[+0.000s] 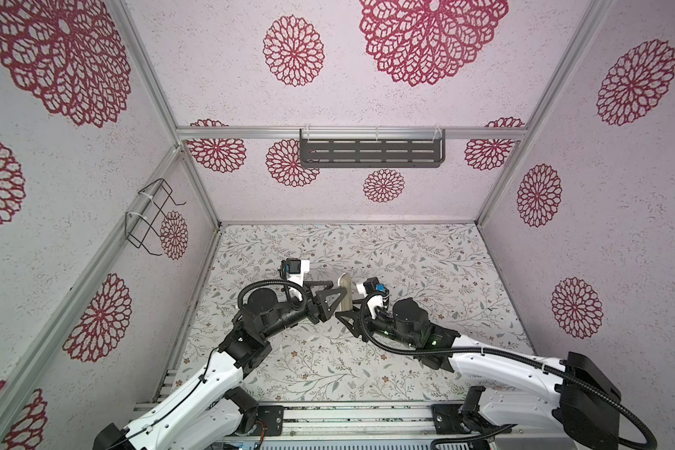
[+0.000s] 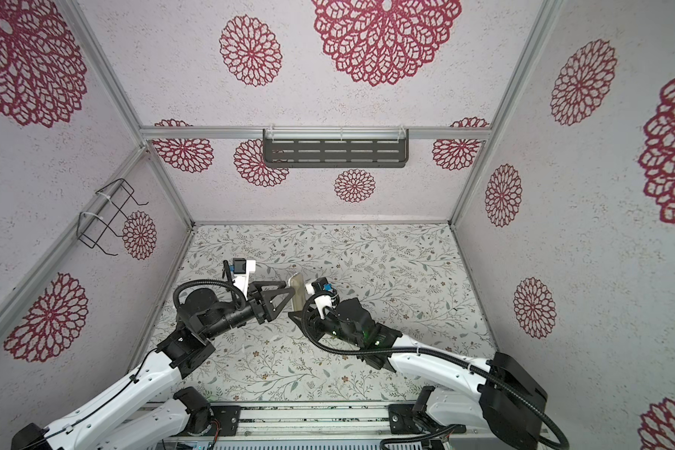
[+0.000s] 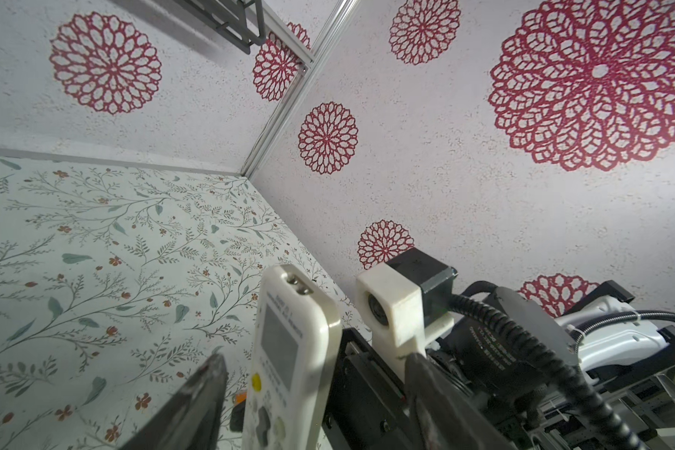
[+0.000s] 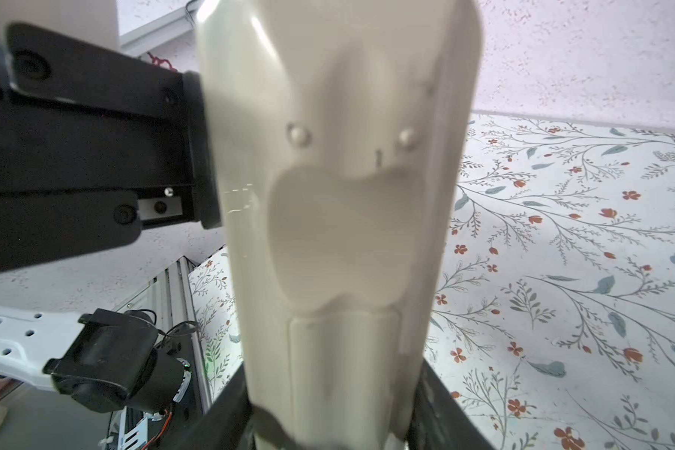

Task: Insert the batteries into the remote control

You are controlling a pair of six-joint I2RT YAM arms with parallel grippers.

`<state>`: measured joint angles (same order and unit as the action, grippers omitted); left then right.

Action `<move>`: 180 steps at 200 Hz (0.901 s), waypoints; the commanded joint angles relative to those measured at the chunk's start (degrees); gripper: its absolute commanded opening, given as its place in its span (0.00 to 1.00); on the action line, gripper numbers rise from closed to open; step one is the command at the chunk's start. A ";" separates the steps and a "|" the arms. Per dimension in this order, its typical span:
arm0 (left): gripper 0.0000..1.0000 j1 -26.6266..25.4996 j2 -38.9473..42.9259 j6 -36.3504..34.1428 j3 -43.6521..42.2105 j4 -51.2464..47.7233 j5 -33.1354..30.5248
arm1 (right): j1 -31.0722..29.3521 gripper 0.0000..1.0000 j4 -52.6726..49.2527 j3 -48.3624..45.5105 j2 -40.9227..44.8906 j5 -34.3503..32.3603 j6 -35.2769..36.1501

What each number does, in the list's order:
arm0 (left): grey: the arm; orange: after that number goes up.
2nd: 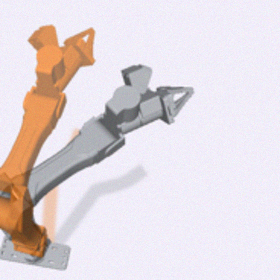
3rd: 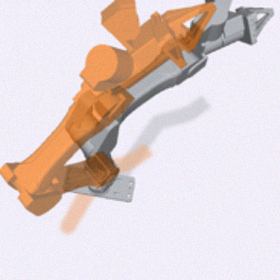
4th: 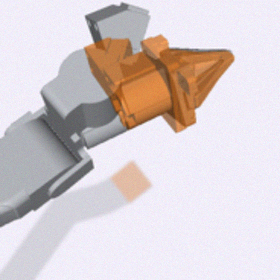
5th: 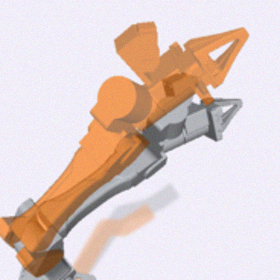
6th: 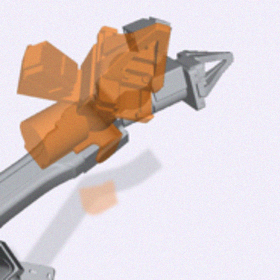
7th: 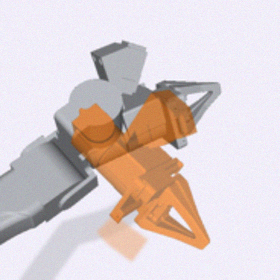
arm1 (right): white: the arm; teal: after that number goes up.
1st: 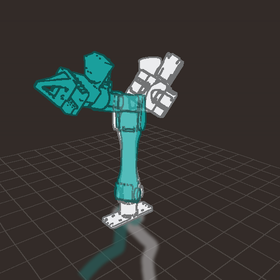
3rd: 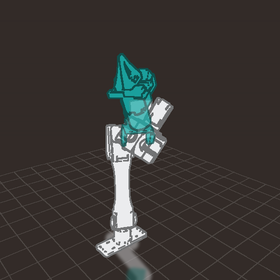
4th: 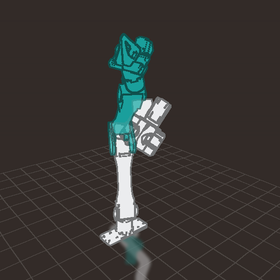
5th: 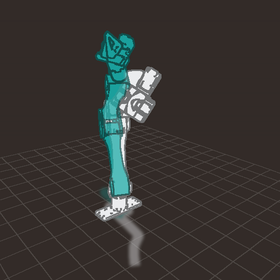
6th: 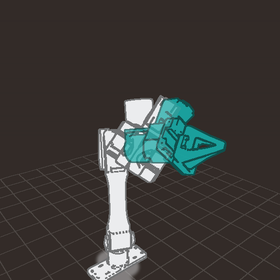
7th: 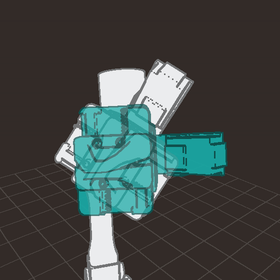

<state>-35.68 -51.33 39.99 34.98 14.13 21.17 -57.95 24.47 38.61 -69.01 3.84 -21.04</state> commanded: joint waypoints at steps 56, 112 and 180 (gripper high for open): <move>0.60 -1.58 -4.70 -2.02 2.15 -0.72 -6.40 | -1.28 0.00 -1.15 3.99 -2.30 -5.19 2.75; 0.53 -1.67 -6.35 -2.65 3.28 -2.96 -8.94 | -2.03 0.00 -2.85 4.37 -2.73 -8.80 3.33; 0.50 -2.28 -9.20 -2.15 4.03 -2.80 -10.49 | -2.61 0.00 -3.69 4.74 -3.00 -10.85 3.42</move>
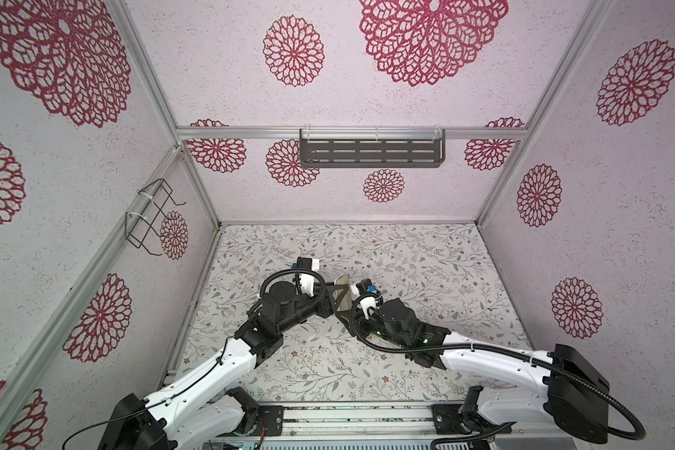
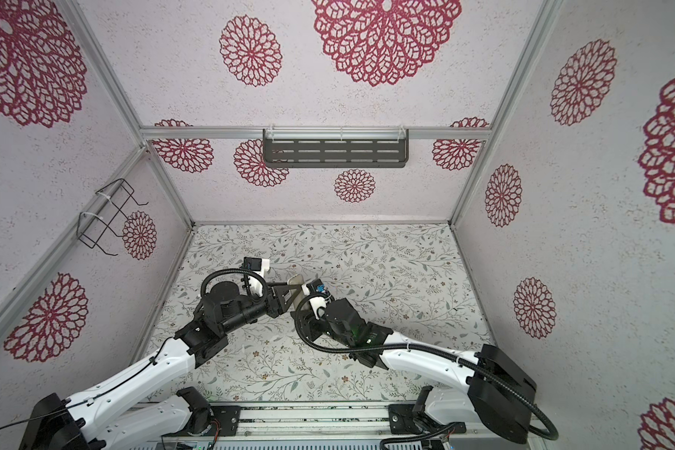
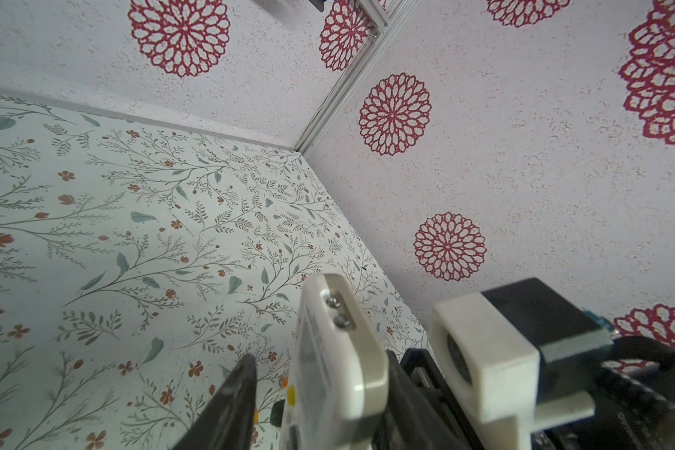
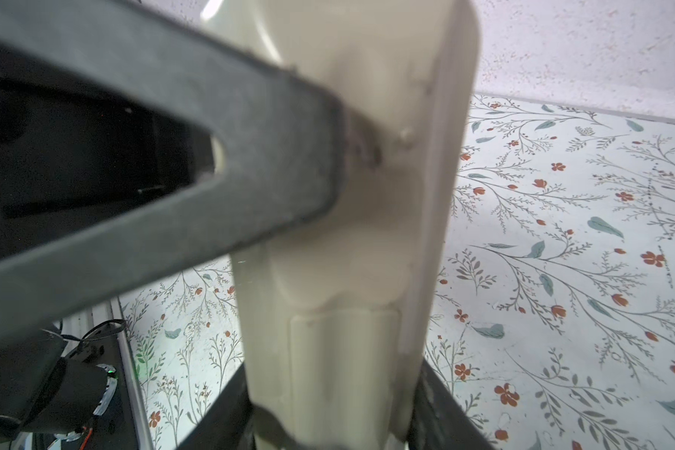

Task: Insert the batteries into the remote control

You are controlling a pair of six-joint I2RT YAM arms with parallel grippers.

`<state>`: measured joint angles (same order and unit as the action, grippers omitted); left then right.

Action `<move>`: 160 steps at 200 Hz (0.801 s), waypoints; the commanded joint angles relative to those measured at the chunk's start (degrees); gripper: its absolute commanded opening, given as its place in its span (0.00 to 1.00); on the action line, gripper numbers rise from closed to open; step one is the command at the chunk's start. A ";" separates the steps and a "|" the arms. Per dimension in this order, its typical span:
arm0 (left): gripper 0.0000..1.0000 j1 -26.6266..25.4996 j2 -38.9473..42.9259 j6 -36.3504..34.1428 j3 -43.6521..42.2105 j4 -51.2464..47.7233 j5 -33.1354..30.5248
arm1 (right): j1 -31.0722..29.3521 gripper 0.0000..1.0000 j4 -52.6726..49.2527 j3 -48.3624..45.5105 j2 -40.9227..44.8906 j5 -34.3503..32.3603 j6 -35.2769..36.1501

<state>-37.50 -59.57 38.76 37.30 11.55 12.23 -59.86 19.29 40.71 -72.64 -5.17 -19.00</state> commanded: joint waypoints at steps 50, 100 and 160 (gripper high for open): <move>0.47 -0.58 -2.58 -1.08 2.57 -0.97 -2.73 | -0.97 0.00 1.57 3.29 0.27 -2.38 1.60; 0.45 -0.56 -3.14 -1.45 2.91 -1.09 -3.16 | -1.06 0.00 1.19 4.07 -0.19 -2.48 1.94; 0.31 -0.56 -3.61 -1.46 2.60 -1.53 -3.59 | -1.14 0.00 1.53 3.85 0.04 -2.82 1.80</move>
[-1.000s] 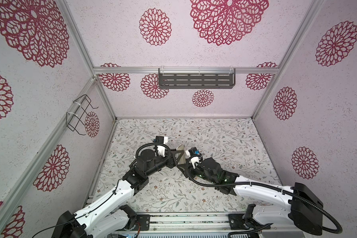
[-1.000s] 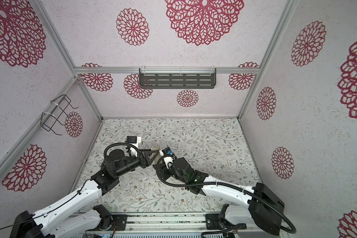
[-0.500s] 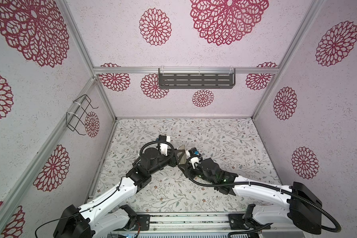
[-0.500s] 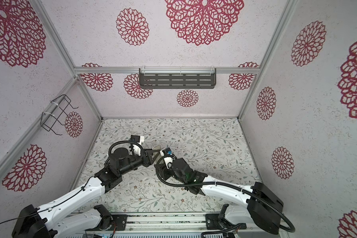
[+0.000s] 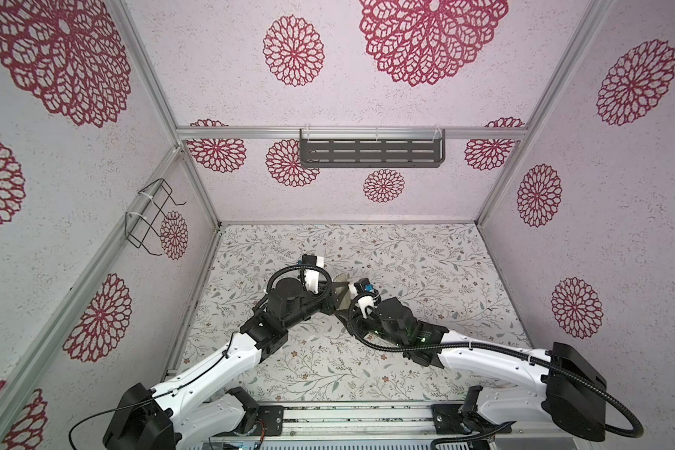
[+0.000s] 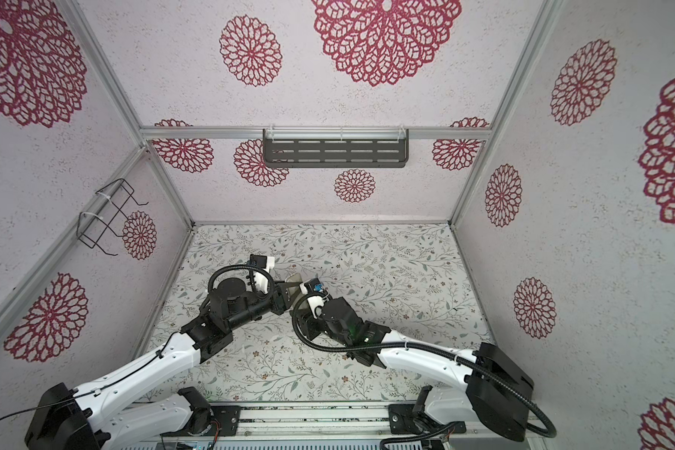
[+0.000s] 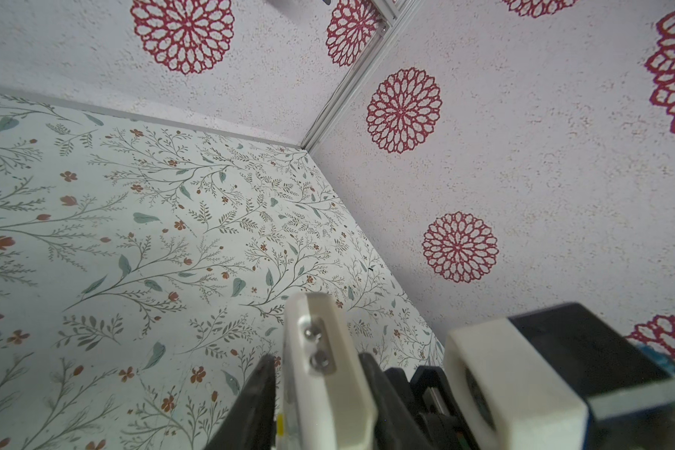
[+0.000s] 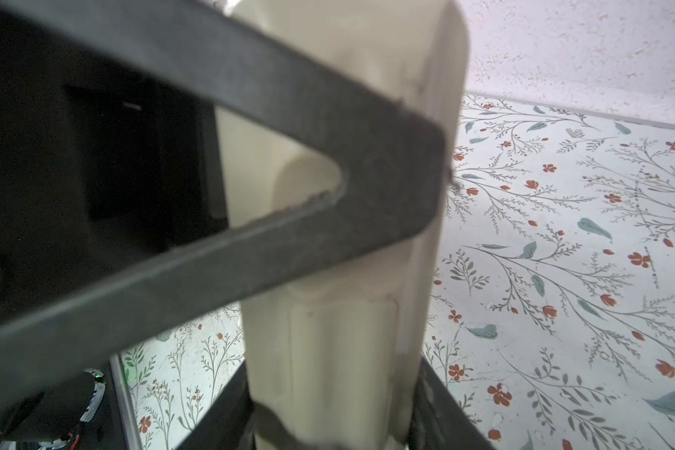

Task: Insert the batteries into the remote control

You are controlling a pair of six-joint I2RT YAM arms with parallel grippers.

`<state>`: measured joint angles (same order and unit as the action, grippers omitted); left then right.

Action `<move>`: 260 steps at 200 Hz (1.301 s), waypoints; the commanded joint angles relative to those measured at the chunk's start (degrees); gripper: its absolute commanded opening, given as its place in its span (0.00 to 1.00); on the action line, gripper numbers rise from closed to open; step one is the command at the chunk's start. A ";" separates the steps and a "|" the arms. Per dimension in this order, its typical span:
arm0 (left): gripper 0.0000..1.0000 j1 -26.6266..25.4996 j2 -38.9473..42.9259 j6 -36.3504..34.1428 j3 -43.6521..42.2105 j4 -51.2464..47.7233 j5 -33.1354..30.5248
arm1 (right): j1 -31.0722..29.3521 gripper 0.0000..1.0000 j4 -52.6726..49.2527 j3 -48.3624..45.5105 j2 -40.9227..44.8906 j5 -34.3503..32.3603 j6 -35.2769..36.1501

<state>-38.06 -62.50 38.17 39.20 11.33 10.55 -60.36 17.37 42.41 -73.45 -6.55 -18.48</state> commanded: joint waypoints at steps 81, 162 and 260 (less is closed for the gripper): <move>0.11 0.01 -0.84 -0.98 0.53 -1.83 -1.80 | -0.64 0.00 3.70 1.96 0.56 -1.54 1.23; 0.03 0.00 -0.56 -1.07 -0.17 -1.57 -1.95 | -0.75 0.33 3.90 0.96 1.14 -1.41 1.08; 0.00 4.11 1.81 0.77 -1.10 -5.03 0.03 | -1.52 0.73 1.99 -1.77 5.50 0.53 7.93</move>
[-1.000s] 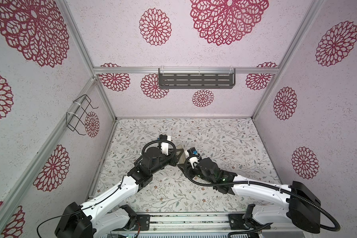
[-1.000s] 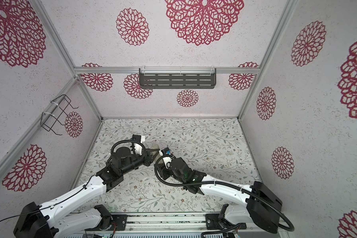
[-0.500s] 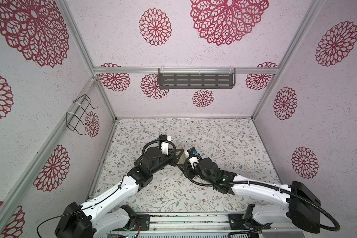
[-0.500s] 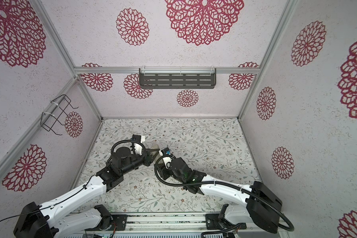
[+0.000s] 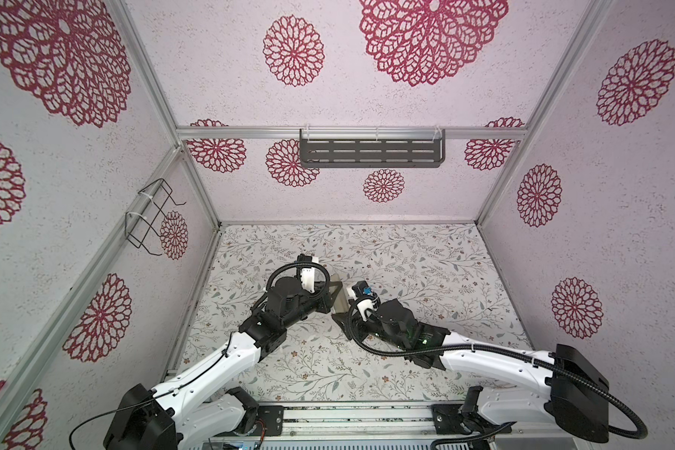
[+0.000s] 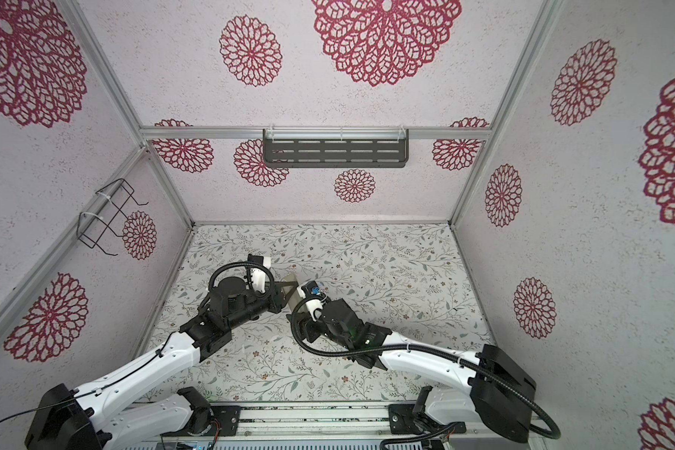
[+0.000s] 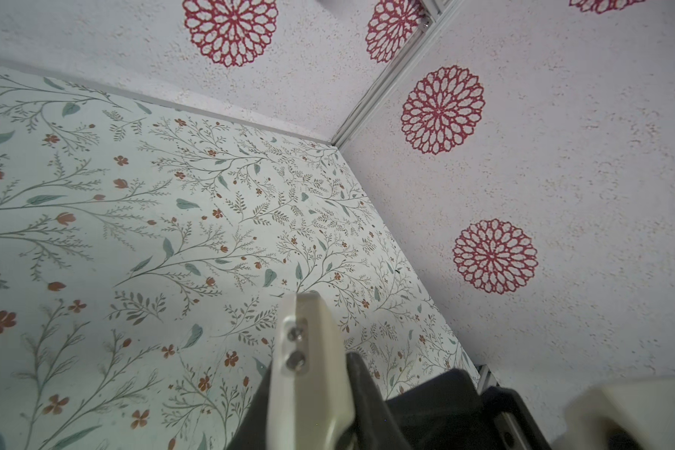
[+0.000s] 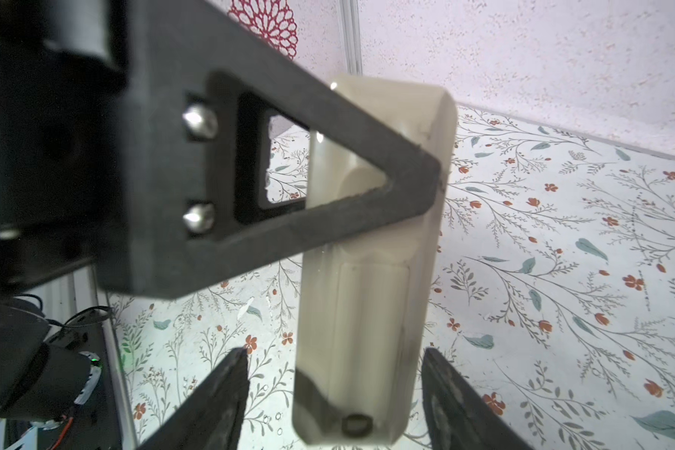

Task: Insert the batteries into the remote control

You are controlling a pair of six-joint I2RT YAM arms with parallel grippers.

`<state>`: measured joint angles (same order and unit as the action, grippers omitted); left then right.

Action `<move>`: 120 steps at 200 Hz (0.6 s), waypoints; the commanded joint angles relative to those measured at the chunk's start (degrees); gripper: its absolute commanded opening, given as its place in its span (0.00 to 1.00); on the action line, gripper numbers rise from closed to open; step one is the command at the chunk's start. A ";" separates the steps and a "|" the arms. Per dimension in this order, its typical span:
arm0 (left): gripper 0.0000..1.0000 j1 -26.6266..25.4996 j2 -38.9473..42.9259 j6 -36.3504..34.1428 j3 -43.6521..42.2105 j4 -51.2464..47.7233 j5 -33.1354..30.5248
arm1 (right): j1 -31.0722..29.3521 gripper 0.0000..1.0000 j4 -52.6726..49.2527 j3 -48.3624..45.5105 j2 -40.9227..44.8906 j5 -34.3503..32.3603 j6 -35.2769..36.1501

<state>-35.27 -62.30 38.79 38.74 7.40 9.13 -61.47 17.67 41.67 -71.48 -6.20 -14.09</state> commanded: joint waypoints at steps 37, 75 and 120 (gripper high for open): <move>0.00 3.09 2.94 1.30 -1.73 -2.38 4.39 | -0.74 0.73 -0.55 -2.18 6.47 -0.66 7.67; 0.00 5.18 5.20 1.94 -2.44 -4.59 9.38 | -2.12 0.69 -2.39 -2.97 8.10 -0.66 13.87; 0.00 9.26 7.10 4.75 -3.59 -5.20 18.54 | -6.70 0.64 -2.56 -3.55 8.51 -0.97 24.09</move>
<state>-27.94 -56.45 42.04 35.83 2.17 20.93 -65.80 14.87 38.00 -64.47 -6.26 2.17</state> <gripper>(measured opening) 0.247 0.649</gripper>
